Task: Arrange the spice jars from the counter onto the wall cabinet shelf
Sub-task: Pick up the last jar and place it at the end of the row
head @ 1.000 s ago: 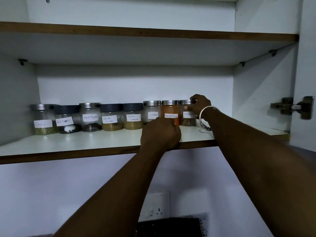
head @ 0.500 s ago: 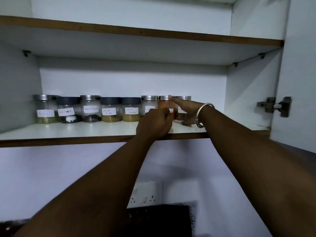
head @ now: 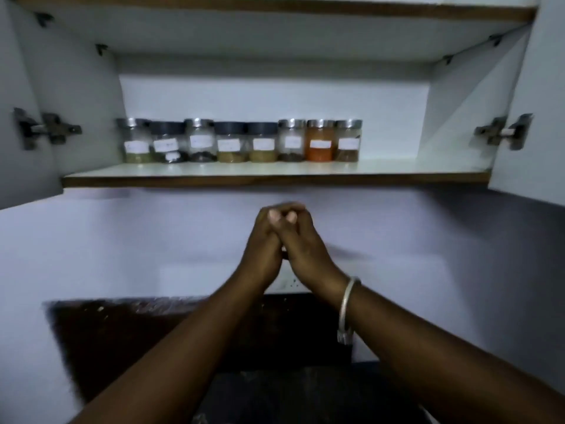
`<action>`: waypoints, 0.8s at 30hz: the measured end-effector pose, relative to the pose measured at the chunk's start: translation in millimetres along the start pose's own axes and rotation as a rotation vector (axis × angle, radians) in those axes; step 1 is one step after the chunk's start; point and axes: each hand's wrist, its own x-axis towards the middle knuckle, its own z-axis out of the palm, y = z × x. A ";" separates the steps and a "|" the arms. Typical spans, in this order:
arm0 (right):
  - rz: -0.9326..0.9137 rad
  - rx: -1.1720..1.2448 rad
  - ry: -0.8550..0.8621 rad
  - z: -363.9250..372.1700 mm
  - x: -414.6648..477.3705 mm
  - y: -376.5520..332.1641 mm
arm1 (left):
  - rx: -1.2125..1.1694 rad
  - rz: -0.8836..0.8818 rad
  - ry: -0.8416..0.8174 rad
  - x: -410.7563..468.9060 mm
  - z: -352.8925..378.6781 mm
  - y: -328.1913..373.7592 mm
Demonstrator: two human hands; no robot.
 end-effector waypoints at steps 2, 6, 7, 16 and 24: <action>0.028 -0.061 0.004 28.6 -35.0 47.1 | 0.032 -0.096 0.053 -47.6 -17.3 -44.0; 0.242 -0.150 -0.202 78.5 -88.5 140.2 | 0.111 -0.350 0.062 -137.3 -55.0 -133.2; 0.304 -0.193 -0.264 88.4 -97.3 160.7 | 0.151 -0.409 0.051 -155.5 -64.5 -152.6; 0.368 -0.814 -0.944 159.7 -162.7 266.7 | 0.531 -0.923 -0.336 -272.2 -105.1 -254.6; 0.313 -1.060 -0.901 157.3 -202.6 300.2 | 0.475 -0.957 -0.415 -308.8 -92.4 -263.7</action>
